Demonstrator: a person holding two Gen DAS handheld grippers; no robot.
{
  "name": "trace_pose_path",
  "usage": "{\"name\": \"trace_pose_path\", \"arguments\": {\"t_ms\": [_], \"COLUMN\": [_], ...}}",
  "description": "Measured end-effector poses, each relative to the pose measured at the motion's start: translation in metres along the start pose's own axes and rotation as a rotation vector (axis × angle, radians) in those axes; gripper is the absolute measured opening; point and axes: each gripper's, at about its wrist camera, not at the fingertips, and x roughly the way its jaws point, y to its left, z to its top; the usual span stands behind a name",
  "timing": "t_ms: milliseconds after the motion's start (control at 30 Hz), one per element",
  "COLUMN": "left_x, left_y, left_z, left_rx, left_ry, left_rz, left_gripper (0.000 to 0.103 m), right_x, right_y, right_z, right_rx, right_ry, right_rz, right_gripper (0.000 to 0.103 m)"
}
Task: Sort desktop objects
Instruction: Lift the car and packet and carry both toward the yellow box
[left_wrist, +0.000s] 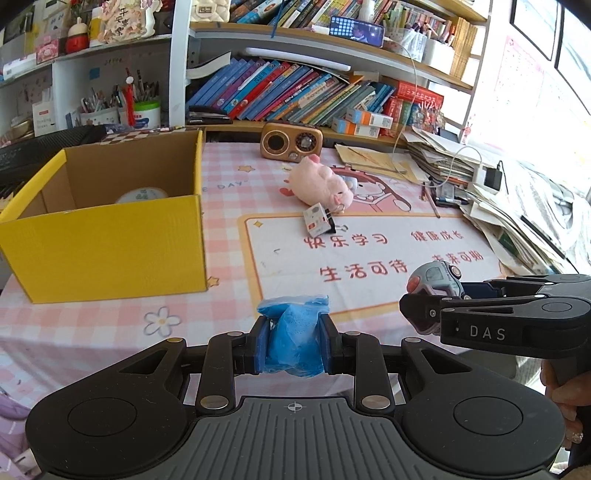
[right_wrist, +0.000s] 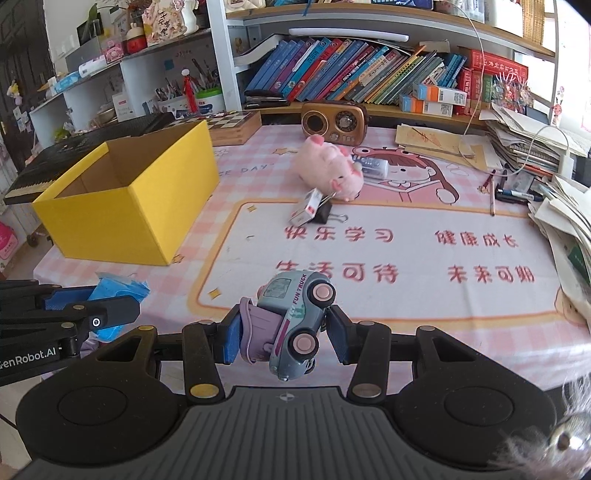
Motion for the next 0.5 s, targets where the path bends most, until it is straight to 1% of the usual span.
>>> {"name": "trace_pose_path", "arguments": {"t_ms": [500], "left_x": [-0.049], "left_y": [0.045], "left_z": [-0.037], "left_rx": [0.022], "left_ry": [0.012], "left_rz": [0.002], "left_gripper": [0.026], "right_x": [-0.019], "right_y": [0.071], "right_z": [-0.038], "right_rx": [0.020], "right_ry": [0.008], "right_rz": [0.018], "right_gripper": [0.044]}}
